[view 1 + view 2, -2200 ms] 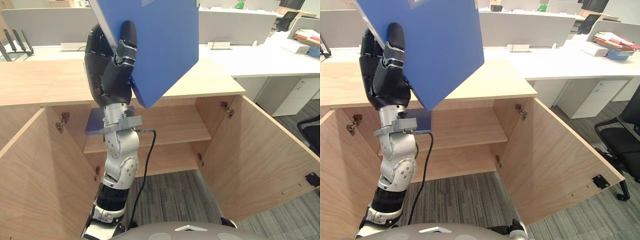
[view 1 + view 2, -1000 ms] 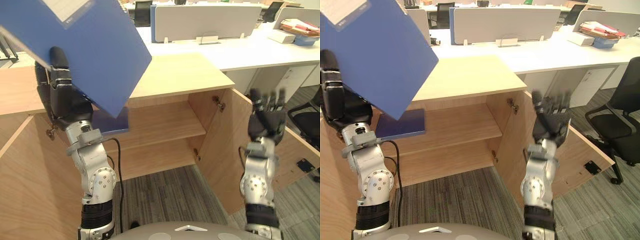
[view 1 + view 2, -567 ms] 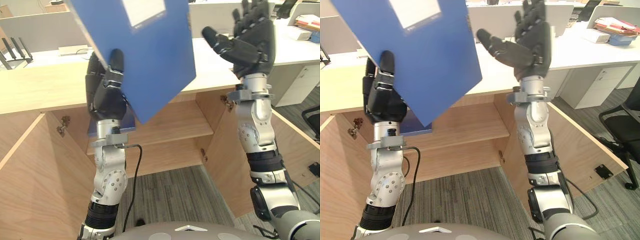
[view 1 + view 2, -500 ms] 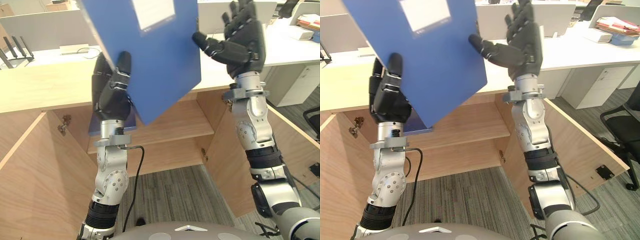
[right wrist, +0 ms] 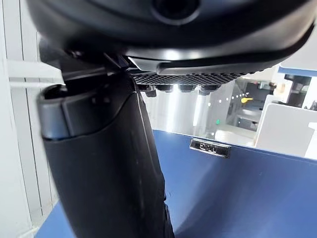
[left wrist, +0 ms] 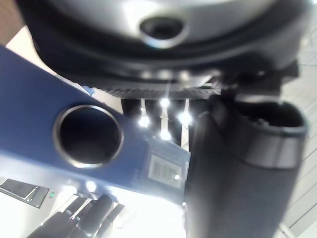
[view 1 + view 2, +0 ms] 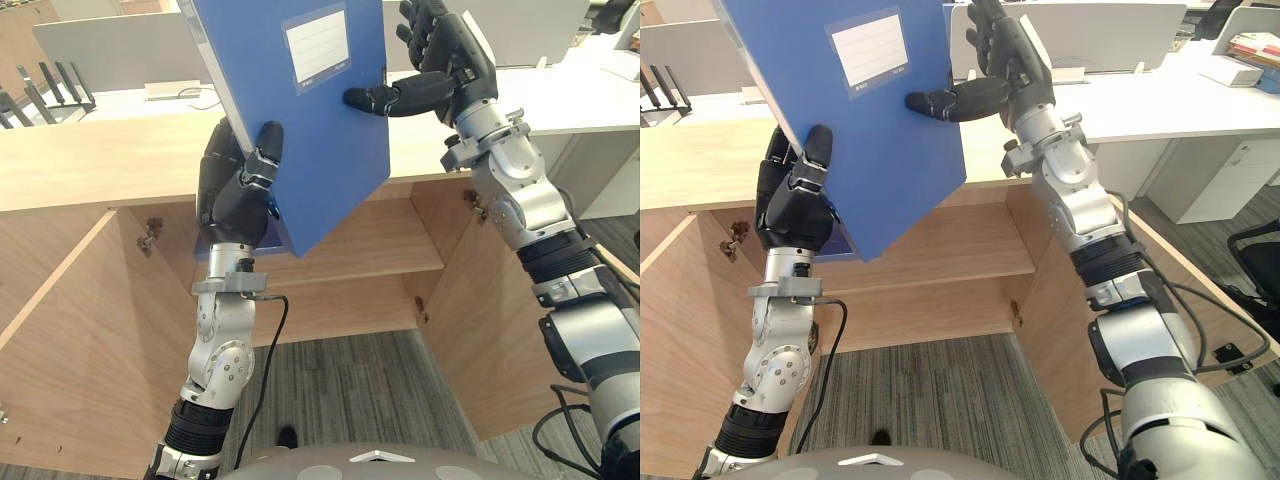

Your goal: Walk over to the cabinet, pick up the folder, carry it to the office cabinet, place the folder inside the office cabinet, then close the office cabinet door

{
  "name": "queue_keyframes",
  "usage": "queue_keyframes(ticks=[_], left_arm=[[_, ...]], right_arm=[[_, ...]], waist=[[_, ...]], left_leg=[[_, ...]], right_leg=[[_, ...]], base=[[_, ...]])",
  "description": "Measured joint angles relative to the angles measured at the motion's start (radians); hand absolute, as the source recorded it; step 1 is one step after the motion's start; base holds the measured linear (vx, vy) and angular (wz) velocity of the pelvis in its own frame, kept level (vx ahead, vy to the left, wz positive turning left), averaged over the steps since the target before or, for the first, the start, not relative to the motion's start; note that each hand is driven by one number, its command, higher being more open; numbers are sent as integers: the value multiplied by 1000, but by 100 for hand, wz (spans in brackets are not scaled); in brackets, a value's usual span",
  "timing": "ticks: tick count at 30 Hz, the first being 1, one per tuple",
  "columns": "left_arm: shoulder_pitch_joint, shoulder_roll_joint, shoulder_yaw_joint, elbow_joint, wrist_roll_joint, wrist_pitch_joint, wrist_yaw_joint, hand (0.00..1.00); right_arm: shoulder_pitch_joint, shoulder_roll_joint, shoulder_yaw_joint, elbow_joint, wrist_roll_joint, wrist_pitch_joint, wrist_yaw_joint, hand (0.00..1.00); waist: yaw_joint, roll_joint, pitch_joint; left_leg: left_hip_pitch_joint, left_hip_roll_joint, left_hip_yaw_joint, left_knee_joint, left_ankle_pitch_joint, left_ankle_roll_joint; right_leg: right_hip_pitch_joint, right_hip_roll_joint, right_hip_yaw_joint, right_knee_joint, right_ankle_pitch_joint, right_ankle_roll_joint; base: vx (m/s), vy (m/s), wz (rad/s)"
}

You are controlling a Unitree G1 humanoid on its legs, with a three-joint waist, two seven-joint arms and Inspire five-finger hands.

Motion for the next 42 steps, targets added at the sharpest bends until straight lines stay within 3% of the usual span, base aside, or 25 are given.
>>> queue_keyframes(ticks=[10,16,20,27,28,35,37,40,42], left_arm=[[-40,120,-62,59,-199,-18,-117,0],[-119,161,-88,131,-310,-21,-164,0],[-179,195,-93,183,-350,-20,-192,0],[-254,344,-132,270,-445,-12,-306,0],[-259,370,-139,275,-466,-7,-330,0],[-276,469,-173,313,-511,9,-456,0],[-276,507,-200,304,-522,11,-495,0],[-274,553,-228,248,-540,26,-567,0],[-247,573,-220,187,-540,29,-585,0]], right_arm=[[-62,-61,110,170,315,39,186,100],[-57,21,127,249,486,80,224,100],[-57,43,160,281,541,95,242,100],[-46,41,304,300,604,146,313,100],[-45,42,334,299,604,155,323,0],[57,17,429,224,673,163,366,0],[131,-47,427,114,682,158,345,0],[295,-125,342,-100,689,154,322,0],[394,-123,270,-201,690,142,317,0]], waist=[[28,4,4],[41,3,4],[52,3,4],[55,3,4],[55,3,4],[66,-10,3],[74,-15,2],[82,-21,4],[79,-21,4]], left_leg=[[-26,16,-9,0,5,-4],[-31,32,-8,0,5,-10],[-31,34,-7,0,5,-10],[-30,36,-8,0,6,-12],[-30,37,-8,0,6,-12],[-31,48,-9,1,2,-25],[-27,47,-8,2,5,-29],[-27,48,-8,3,1,-33],[-27,52,-5,2,-6,-42]], right_leg=[[3,26,-6,-56,29,-8],[5,44,-3,-71,34,-16],[8,46,-2,-71,34,-16],[10,48,-1,-71,35,-18],[10,49,-1,-71,36,-19],[9,60,1,-71,36,-21],[1,59,5,-62,33,-29],[-9,58,10,-42,22,-46],[-22,58,16,-19,11,-61]], base=[[-12,-23,1],[-6,-48,-2],[0,-8,0],[-26,-13,0],[-33,-24,0],[-16,-19,0],[0,0,0],[0,0,0],[-21,-17,-9]])
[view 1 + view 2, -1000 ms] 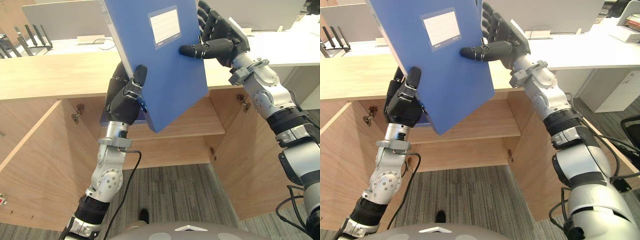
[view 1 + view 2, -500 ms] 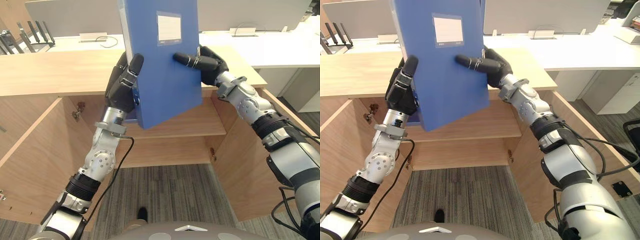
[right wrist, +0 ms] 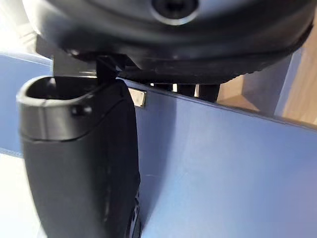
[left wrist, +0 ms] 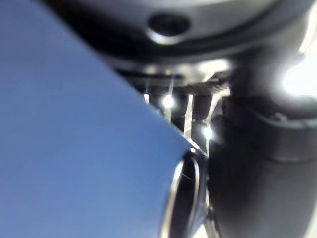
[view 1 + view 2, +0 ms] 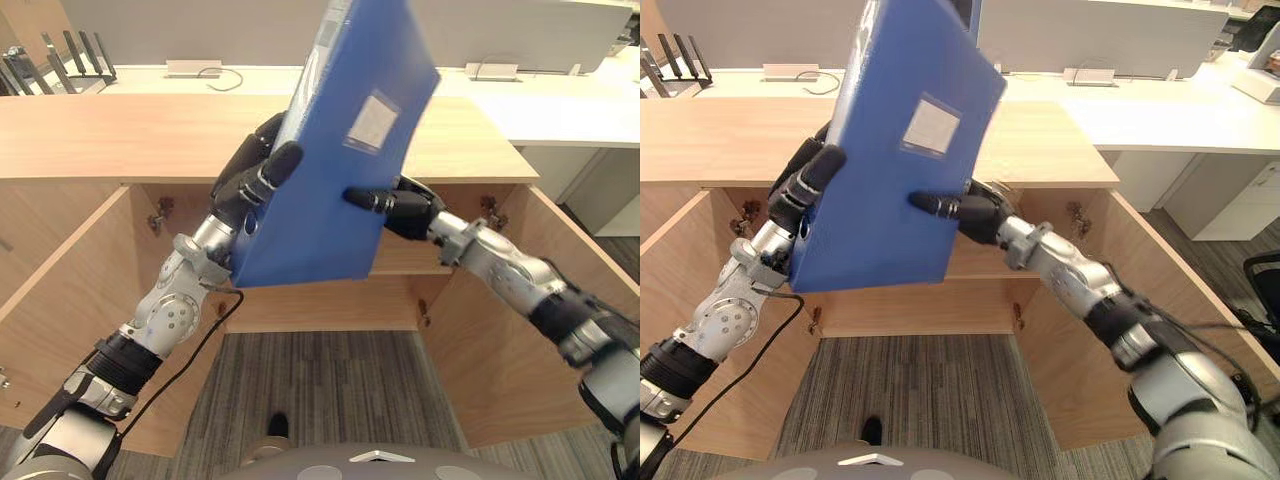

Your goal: Walk over to the cabinet, pick up the folder, carry it to the office cabinet, place the folder inside the office cabinet, then close the office cabinet door

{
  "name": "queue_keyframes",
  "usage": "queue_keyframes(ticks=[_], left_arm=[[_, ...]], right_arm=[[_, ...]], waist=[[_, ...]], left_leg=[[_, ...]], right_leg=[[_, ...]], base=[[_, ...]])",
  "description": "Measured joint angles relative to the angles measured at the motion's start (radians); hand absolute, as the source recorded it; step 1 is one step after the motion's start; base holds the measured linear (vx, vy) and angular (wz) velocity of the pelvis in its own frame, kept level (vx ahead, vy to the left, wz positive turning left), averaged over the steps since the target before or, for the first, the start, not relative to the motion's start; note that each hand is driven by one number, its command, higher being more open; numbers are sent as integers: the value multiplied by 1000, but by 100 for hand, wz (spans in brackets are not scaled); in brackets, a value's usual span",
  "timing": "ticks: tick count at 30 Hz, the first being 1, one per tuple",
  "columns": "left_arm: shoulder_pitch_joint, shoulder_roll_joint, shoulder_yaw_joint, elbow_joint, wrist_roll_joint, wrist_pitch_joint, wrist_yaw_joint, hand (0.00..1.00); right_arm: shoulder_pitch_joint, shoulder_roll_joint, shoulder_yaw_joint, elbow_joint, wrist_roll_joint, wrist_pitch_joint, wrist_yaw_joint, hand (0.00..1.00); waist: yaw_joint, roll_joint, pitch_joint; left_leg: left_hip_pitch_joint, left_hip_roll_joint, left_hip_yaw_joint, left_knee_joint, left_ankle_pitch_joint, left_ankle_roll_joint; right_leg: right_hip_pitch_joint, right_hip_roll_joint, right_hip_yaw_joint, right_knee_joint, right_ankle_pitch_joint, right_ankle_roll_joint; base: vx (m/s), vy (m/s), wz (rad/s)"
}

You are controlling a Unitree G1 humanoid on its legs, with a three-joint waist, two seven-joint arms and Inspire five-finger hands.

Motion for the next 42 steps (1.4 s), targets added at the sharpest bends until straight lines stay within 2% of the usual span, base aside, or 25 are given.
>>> queue_keyframes(ticks=[2,4,7,13,14,20,24,25,27,31,34,35,39,40,42], left_arm=[[68,-6,34,-73,-2,-1,-10,0],[156,-53,84,-143,2,-2,-16,0],[255,-117,135,-196,49,-3,-9,0],[352,-175,145,-221,63,-8,34,0],[369,-176,147,-232,63,-11,44,100],[421,-224,147,-237,76,-20,82,100],[514,-264,140,-221,39,-16,93,100],[522,-281,133,-188,39,-15,93,100],[526,-312,134,-154,36,-14,93,100],[512,-336,161,19,43,-4,68,100],[519,-356,177,190,51,26,85,100],[531,-358,172,290,129,63,103,100],[564,-380,78,494,277,193,143,100],[575,-390,56,536,321,223,143,100],[599,-396,56,577,355,231,144,100]], right_arm=[[63,10,-49,-86,0,-8,-5,0],[129,64,-105,-159,-3,-24,-20,0],[152,112,-129,-168,-23,-17,-20,0],[175,132,-124,-168,-22,-7,-49,0],[183,146,-127,-168,-22,-7,-54,0],[243,206,-180,-167,-22,-8,-57,0],[256,297,-221,-122,-8,-38,-39,0],[270,324,-223,-113,60,-41,-35,0],[294,370,-230,-85,62,-72,-33,0],[347,396,-183,7,66,-73,-36,0],[398,399,-132,46,87,-67,-64,0],[411,452,-108,43,154,-56,-61,0],[424,625,-75,22,197,-51,-28,0],[427,640,-60,22,194,-51,-3,0],[452,638,-42,29,191,-46,14,0]], waist=[[-7,-1,0],[-24,-5,-3],[-33,-3,-4],[-36,-5,-6],[-42,-6,-7],[-49,-4,-12],[-70,1,-15],[-70,4,-16],[-70,7,-18],[-70,19,-20],[-69,24,-18],[-73,28,-16],[-96,29,-13],[-97,28,-12],[-95,24,-9]], left_leg=[[0,7,12,-1,-5,-6],[1,14,14,0,-5,-7],[2,19,16,-1,-3,-10],[0,25,17,-2,2,-16],[0,25,17,-2,2,-16],[-3,23,17,-2,8,-7],[-2,23,16,-2,12,-6],[-2,23,16,-2,13,-6],[-2,23,16,-2,14,-5],[-2,27,8,-2,5,-16],[-2,35,5,-2,3,-20],[-2,41,6,-2,2,-25],[-2,51,10,-2,-7,-34],[-1,49,8,-2,-10,-33],[7,45,9,-1,-12,-29]], right_leg=[[-14,1,18,24,-10,-5],[-30,4,24,43,-18,-1],[-42,6,31,60,-27,2],[-52,8,34,68,-35,2],[-52,8,34,68,-34,5],[-48,8,33,52,-24,20],[-47,8,33,50,-23,21],[-47,8,33,50,-23,21],[-46,8,32,48,-22,22],[-21,17,24,5,-4,26],[-9,28,21,-18,0,23],[-9,30,22,-19,1,22],[-5,40,25,-36,3,17],[-1,40,23,-35,3,18],[9,36,22,-37,0,19]], base=[[-16,-21,-18],[-26,-37,-9],[-45,-32,-6],[-18,-12,-2],[0,0,0],[0,0,0],[0,0,0],[0,0,0],[0,0,0],[-19,-15,5],[-5,-37,1],[19,-31,-4],[45,-49,-4],[78,-40,2],[90,-26,3]])
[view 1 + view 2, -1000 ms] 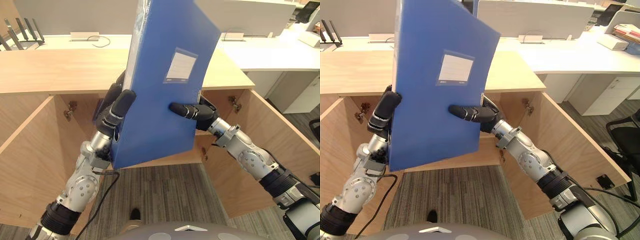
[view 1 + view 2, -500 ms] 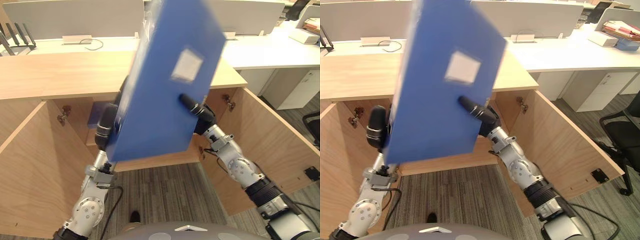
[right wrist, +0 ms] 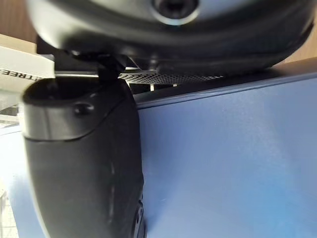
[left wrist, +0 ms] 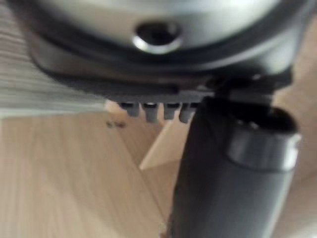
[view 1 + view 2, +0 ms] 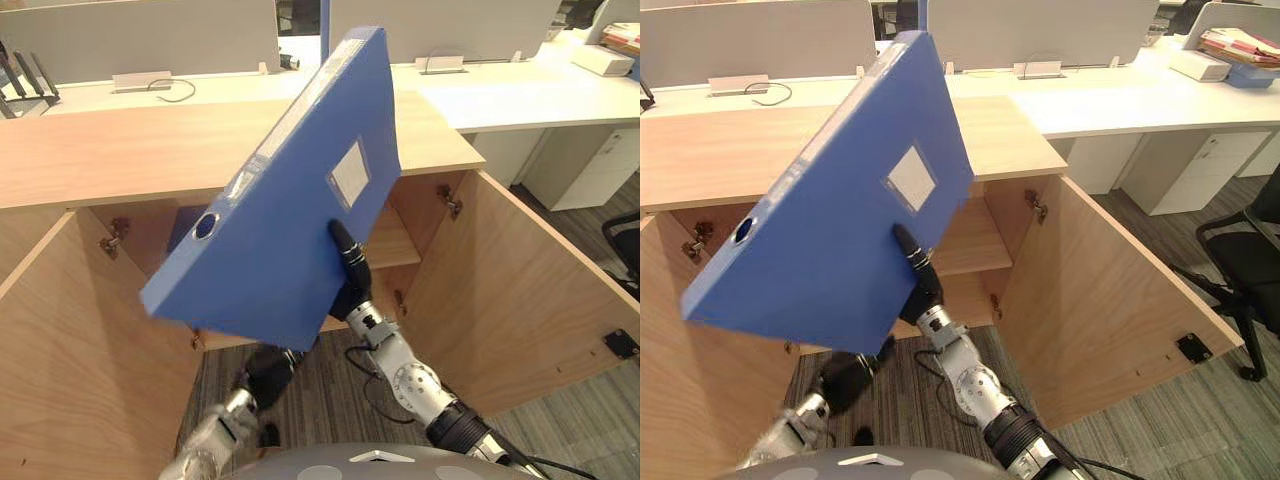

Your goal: Walk over to the cabinet, pick up the folder, carry it to the office cabinet, place the folder inside the office cabinet, then close the office cabinet door

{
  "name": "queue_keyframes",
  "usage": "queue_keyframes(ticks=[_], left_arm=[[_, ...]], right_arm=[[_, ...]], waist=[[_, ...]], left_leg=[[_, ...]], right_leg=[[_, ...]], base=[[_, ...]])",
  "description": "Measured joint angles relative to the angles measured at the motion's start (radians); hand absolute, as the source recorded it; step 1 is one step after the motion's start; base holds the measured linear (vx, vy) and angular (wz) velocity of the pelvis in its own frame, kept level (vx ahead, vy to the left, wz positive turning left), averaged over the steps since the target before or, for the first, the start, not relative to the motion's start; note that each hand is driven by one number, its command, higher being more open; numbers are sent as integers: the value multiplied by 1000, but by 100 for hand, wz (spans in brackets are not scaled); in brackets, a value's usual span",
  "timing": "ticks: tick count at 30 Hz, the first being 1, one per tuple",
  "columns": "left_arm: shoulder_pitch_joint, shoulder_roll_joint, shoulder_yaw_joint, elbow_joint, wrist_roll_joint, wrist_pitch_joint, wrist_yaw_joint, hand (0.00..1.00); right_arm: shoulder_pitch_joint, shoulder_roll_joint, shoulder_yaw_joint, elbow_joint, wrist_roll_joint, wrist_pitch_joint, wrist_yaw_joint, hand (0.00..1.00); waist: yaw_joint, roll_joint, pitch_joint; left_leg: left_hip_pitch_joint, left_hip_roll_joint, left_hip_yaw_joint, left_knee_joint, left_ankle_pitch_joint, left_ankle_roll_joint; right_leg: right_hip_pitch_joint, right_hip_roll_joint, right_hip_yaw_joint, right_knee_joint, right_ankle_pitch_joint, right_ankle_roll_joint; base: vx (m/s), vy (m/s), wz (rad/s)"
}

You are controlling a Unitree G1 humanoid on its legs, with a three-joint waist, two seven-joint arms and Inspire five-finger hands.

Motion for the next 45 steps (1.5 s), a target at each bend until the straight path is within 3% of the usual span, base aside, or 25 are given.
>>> queue_keyframes(ticks=[5,12,16,21,26,27,29,31,35,39,45], left_arm=[[-5,-1,83,170,62,-17,1,100],[-55,-47,258,597,310,-29,24,100],[-50,-99,367,661,417,-21,52,100],[-52,-160,527,676,535,-21,106,100],[-52,-192,659,694,559,-19,143,100],[-52,-198,683,703,556,-14,152,100],[-52,-216,726,720,551,-11,163,100],[-47,-246,784,722,541,-9,188,100],[-52,-266,829,717,497,-10,223,100],[-85,-272,828,716,465,-10,283,100],[-108,-296,802,669,460,-10,317,100]], right_arm=[[94,-64,7,182,-17,47,4,0],[125,-162,21,407,-238,142,2,0],[105,-175,-2,497,-398,155,14,0],[37,-179,-118,648,-670,164,19,0],[3,-169,-264,759,-798,167,6,0],[1,-153,-322,789,-800,167,-31,0],[0,-122,-436,830,-791,166,-94,0],[-3,-68,-595,836,-670,155,-183,0],[-58,28,-794,836,-393,47,-278,0],[-141,99,-898,836,-145,-76,-374,0],[-168,178,-970,839,-78,-118,-485,0]], waist=[[3,4,20],[-3,-10,51],[5,-11,60],[23,-5,70],[32,-16,78],[31,-19,81],[31,-20,83],[35,-19,87],[42,-19,87],[52,-25,102],[83,-42,114]], left_leg=[[30,-13,4,-1,-13,2],[40,-21,-6,-1,-23,4],[39,-34,-20,-1,-25,7],[37,-46,-32,-1,-28,12],[37,-60,-53,-1,-29,13],[35,-66,-61,-1,-29,13],[35,-75,-68,-1,-31,16],[35,-82,-73,-1,-33,19],[32,-89,-87,-1,-34,21],[30,-98,-104,-1,-35,24],[26,-122,-125,-1,-36,30]], right_leg=[[25,-13,-1,14,-21,8],[31,-26,-15,40,-50,14],[39,-34,-32,41,-56,18],[44,-46,-47,46,-65,22],[53,-52,-72,59,-83,29],[57,-55,-82,59,-86,31],[63,-62,-93,58,-89,35],[68,-67,-100,57,-91,37],[74,-71,-117,57,-93,39],[89,-80,-148,56,-100,39],[110,-91,-186,55,-106,48]], base=[[40,-15,1],[13,-11,4],[38,-21,14],[16,-8,9],[45,-43,15],[49,-35,22],[51,-27,18],[41,-21,9],[8,-27,11],[-11,-21,18],[33,-34,17]])
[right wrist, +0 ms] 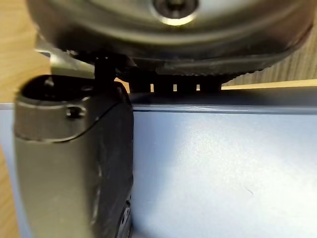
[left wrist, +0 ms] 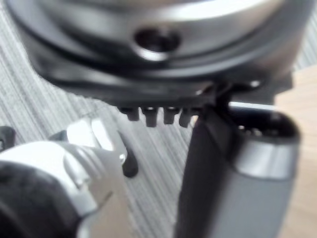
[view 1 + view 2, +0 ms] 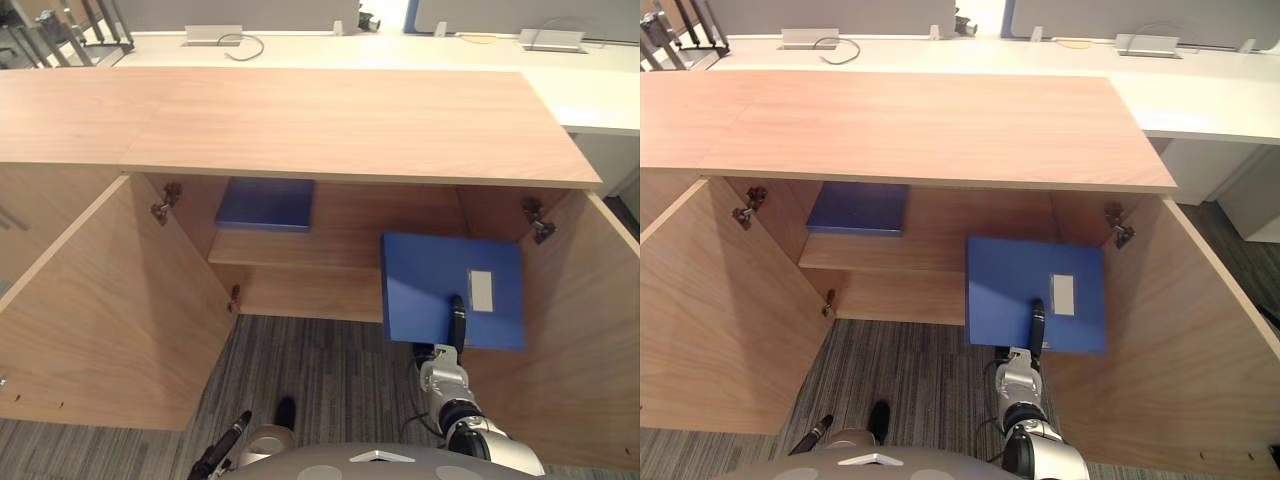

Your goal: Walk over to the cabinet, pick up the folder, carry it to the office cabinet, place the folder inside the office cabinet, then close the office cabinet door

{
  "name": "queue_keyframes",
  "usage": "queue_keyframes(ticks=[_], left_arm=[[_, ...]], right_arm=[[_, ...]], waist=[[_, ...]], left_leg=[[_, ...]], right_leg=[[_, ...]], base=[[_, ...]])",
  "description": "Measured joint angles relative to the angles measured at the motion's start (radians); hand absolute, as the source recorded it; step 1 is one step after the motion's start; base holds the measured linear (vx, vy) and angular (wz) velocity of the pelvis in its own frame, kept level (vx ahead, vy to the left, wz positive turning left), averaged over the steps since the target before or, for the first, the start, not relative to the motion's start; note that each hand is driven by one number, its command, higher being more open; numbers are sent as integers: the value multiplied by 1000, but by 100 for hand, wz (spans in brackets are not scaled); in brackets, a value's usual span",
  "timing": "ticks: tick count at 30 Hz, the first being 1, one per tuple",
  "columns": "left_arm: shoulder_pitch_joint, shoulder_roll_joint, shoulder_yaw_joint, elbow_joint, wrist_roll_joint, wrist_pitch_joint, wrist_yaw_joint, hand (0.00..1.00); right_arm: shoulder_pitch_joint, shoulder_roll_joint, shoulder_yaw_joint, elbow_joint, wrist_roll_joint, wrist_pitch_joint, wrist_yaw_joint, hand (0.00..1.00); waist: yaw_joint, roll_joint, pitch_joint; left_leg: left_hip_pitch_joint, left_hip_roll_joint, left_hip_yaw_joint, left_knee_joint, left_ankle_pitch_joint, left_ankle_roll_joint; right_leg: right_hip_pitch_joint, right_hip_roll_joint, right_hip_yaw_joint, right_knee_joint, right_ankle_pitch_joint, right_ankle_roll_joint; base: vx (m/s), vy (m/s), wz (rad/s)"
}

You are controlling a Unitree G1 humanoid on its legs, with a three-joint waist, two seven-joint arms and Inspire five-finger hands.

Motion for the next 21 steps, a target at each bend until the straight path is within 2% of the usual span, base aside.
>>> queue_keyframes(ticks=[4,9,14,17,19,21], left_arm=[[-7,7,-57,-32,-3,-4,23,100],[-12,13,-105,-67,-4,-4,32,100],[-11,8,-110,-74,-4,-4,48,100],[-13,-11,-94,-101,-33,-4,62,100],[-12,-22,-89,-111,-33,-5,64,100],[-15,-28,-88,-113,-33,-5,64,100]], right_arm=[[-38,41,-32,22,44,-28,-65,0],[-123,59,-32,24,44,-51,-77,0],[-162,80,-19,-21,44,-68,-77,0],[-196,77,-30,-22,44,-99,-79,0],[-200,68,-32,-45,45,-111,-91,0],[-206,65,-32,-79,45,-111,-91,0]], waist=[[4,-1,6],[22,2,9],[30,8,11],[53,11,18],[52,23,20],[51,30,24]], left_leg=[[-2,-21,-32,0,3,4],[-11,-33,-61,0,6,9],[-24,-32,-64,5,-10,19],[-95,-39,-34,130,-47,35],[-140,-47,0,220,-79,48],[-148,-47,11,238,-88,52]], right_leg=[[20,-18,-42,3,-4,6],[25,-26,-76,16,-3,7],[20,-31,-88,38,-3,6],[-10,-42,-67,56,-4,4],[-4,-46,-65,56,-6,3],[-8,-51,-58,56,-14,6]], base=[[45,-37,28],[1,-18,20],[-21,-14,12],[-12,21,-6],[-26,55,7],[-58,36,-5]])
